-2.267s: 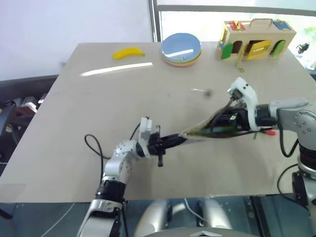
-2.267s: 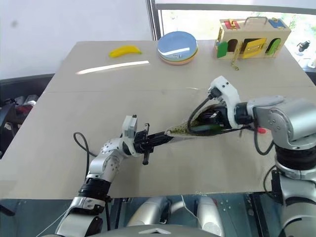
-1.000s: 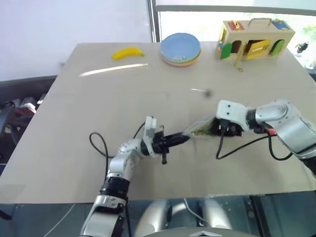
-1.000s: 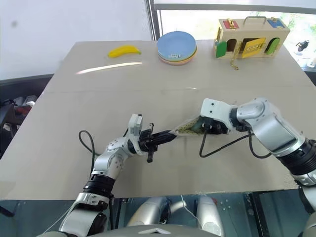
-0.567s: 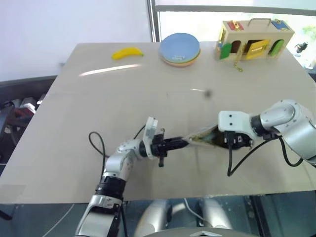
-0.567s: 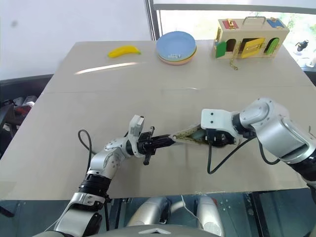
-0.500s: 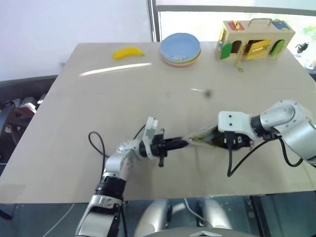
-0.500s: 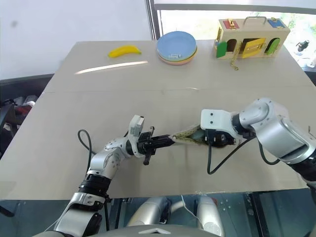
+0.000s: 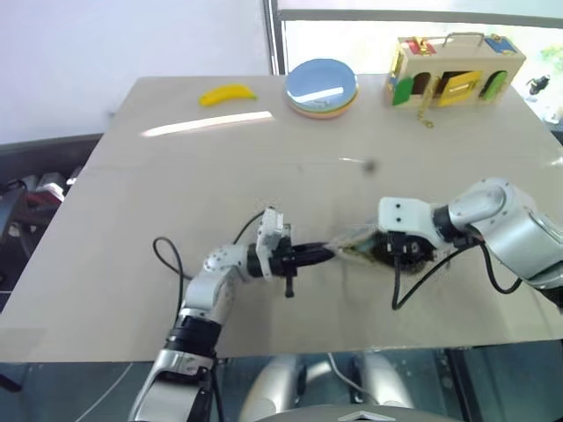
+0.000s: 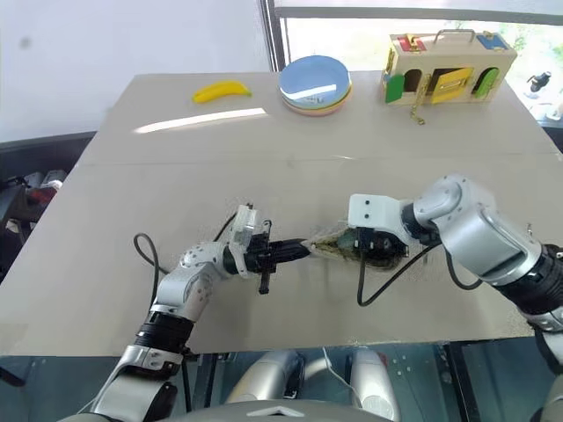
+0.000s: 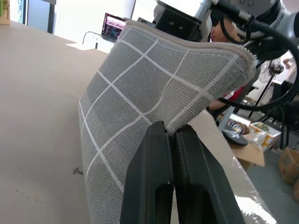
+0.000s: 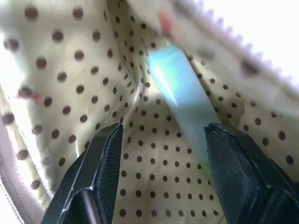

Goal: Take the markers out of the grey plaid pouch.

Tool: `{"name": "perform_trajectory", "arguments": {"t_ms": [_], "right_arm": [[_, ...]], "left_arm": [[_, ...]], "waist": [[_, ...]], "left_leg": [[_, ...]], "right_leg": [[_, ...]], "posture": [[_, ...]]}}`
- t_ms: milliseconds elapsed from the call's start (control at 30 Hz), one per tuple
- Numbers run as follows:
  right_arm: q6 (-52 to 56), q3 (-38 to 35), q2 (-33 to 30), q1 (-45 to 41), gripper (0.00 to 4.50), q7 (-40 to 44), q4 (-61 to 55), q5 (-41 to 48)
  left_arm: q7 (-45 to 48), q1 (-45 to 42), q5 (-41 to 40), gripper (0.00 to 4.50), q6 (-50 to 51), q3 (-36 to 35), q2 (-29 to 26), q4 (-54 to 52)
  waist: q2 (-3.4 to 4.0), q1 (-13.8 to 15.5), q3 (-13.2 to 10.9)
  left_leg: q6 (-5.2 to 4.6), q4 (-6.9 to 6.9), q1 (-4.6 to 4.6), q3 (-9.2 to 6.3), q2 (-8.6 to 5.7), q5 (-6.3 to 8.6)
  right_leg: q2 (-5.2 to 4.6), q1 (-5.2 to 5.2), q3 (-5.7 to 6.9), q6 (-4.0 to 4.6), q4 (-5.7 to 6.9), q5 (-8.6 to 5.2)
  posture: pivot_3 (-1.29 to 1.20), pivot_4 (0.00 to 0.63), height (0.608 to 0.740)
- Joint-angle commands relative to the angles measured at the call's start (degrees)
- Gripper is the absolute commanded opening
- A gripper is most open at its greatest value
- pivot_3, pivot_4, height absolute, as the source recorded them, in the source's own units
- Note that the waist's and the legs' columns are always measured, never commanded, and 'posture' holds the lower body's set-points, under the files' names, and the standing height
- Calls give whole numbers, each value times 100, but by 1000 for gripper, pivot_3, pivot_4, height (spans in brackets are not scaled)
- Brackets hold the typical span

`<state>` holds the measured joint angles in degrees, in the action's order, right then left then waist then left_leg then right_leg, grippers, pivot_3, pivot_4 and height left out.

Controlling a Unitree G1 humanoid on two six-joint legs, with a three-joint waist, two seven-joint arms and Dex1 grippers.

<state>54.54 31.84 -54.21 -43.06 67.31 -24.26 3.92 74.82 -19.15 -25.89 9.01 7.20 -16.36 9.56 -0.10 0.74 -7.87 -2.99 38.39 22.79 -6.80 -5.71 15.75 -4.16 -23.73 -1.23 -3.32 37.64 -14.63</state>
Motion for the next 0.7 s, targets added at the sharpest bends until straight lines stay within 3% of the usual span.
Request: {"name": "perform_trajectory", "arguments": {"t_ms": [33,100,133,200,233,267,700], "right_arm": [[22,0,15,-168,2838,24,-34,-65],[29,27,54,-202,2838,26,-1,-73],[37,56,93,-232,2901,25,19,-77],[57,102,156,-284,2901,22,49,-79],[63,116,177,-301,2901,21,59,-80],[53,134,208,-328,2901,22,75,-87],[95,242,320,-474,2901,18,213,-184]], "left_arm": [[6,-4,112,0,-348,35,-66,-306],[9,23,163,0,-417,67,-123,-335],[-25,37,224,653,-487,77,-141,-310],[-107,37,337,1259,-570,107,-151,-245],[-122,32,365,1331,-582,123,-154,-239],[-141,10,458,1763,-679,159,-174,-238],[-902,-221,1671,1763,-1377,575,-479,-469]], "waist": [[0,1,0],[0,-2,0],[0,-4,0],[0,-9,0],[0,-9,0],[0,-6,0],[1,-2,0]], "left_leg": [[0,0,0,0,0,0],[0,0,0,0,0,0],[0,0,0,0,0,0],[0,-1,0,0,0,0],[0,-1,0,0,0,0],[0,-1,0,0,0,0],[0,-1,0,0,0,0]], "right_leg": [[0,0,0,0,0,0],[0,0,0,0,0,0],[0,0,0,0,0,0],[0,-1,-1,0,0,0],[1,-1,-1,0,1,0],[1,-1,-1,0,1,0],[1,-1,0,0,1,0]], "posture": [[0,150,740],[0,150,740],[0,150,740],[0,150,740],[0,150,740],[0,150,740],[0,150,740]]}}
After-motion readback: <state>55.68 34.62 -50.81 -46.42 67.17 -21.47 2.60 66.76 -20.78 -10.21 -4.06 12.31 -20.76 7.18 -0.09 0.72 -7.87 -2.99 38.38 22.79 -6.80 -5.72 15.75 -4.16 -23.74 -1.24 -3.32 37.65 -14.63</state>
